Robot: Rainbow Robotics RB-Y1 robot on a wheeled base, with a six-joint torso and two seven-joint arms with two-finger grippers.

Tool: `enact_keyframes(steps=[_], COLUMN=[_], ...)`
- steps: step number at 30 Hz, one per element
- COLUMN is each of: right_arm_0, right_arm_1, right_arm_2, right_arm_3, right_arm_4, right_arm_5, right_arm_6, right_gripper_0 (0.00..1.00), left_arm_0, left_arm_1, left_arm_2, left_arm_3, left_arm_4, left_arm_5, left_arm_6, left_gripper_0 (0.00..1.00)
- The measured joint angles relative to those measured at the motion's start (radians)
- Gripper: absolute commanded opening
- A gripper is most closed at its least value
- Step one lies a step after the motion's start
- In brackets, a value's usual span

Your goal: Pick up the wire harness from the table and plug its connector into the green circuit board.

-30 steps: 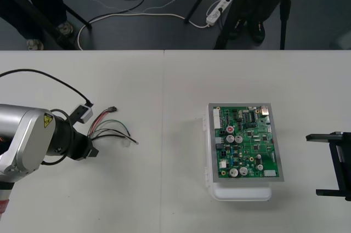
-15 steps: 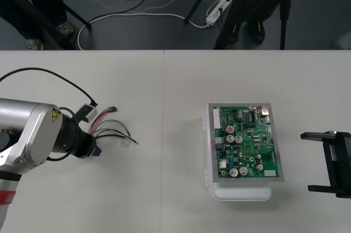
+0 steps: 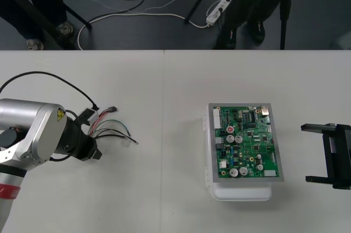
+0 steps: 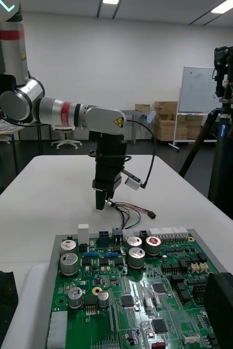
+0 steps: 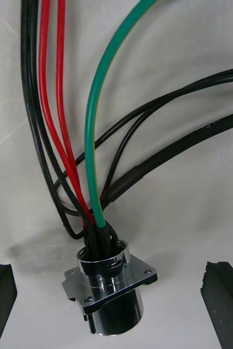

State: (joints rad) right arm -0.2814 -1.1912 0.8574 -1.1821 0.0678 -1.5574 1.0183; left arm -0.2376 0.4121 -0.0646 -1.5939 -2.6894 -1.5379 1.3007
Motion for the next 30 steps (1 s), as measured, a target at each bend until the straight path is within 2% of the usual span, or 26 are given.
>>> enact_keyframes(steps=[30], right_arm_0=[0.000], right_arm_1=[0.001], right_arm_2=[-0.002], right_arm_3=[-0.004], right_arm_4=[0.018], right_arm_5=[0.000], right_arm_6=[0.000], right_gripper_0=[1.00], left_arm_0=[-0.017], left_arm_1=[0.000], left_arm_2=[-0.008], left_arm_3=[0.002], left_arm_4=[0.000], left_arm_5=[0.000], left_arm_6=[0.000], left_gripper_0=[1.00])
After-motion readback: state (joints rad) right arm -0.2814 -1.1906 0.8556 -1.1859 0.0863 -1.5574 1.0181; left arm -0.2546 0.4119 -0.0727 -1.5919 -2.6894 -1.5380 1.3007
